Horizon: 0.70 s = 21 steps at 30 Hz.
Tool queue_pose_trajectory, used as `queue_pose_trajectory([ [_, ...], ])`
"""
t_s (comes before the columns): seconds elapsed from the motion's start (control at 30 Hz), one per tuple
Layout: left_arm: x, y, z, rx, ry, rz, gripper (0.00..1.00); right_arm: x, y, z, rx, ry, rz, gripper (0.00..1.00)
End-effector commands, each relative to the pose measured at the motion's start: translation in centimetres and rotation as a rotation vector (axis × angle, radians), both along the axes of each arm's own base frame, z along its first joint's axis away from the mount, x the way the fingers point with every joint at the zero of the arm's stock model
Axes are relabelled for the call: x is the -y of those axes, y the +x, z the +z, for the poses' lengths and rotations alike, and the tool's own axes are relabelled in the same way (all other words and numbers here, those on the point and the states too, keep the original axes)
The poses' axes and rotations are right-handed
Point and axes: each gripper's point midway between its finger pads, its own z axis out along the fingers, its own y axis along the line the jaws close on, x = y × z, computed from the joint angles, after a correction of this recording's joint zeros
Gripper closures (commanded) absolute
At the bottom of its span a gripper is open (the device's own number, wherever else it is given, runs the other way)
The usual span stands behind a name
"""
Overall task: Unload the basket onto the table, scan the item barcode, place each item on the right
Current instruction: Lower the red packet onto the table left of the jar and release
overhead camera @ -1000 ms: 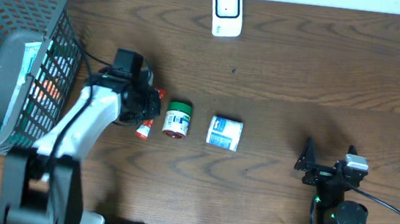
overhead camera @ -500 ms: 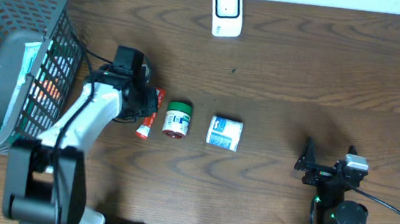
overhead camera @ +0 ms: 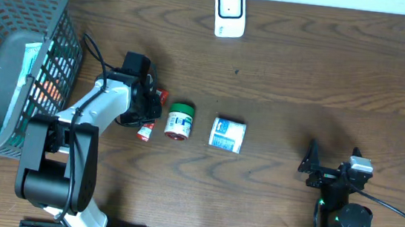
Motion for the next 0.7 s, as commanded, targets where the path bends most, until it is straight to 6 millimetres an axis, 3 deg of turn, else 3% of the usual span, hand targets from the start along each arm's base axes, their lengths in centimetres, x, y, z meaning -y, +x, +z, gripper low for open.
queue_pose_trajectory([
  [0.0, -0.2, 0.4, 0.5, 0.018, -0.001, 0.004, 0.92, -0.1, 0.0, -0.1, -0.005, -0.015, 0.003, 0.01],
  [0.2, 0.2, 2.2, 5.8, 0.182, -0.03, 0.006, 0.92, -0.1, 0.0, -0.1, -0.005, -0.015, 0.003, 0.01],
  [0.3, -0.6, 2.4, 7.4, 0.23, 0.007, 0.017, 0.92, -0.1, 0.0, -0.1, -0.005, -0.015, 0.003, 0.01],
  [0.4, -2.0, 2.2, 7.2, 0.23, 0.089, 0.037, 0.93, -0.1, 0.0, -0.1, -0.005, -0.015, 0.003, 0.01],
  [0.53, -4.3, 1.7, 5.6, 0.206, 0.211, 0.094, 0.93, -0.1, 0.0, -0.1, -0.005, -0.015, 0.002, 0.01],
  [0.67, -4.2, 1.4, 3.6, 0.158, 0.211, 0.088, 0.93, -0.1, 0.0, -0.1, -0.005, -0.015, 0.003, 0.01],
])
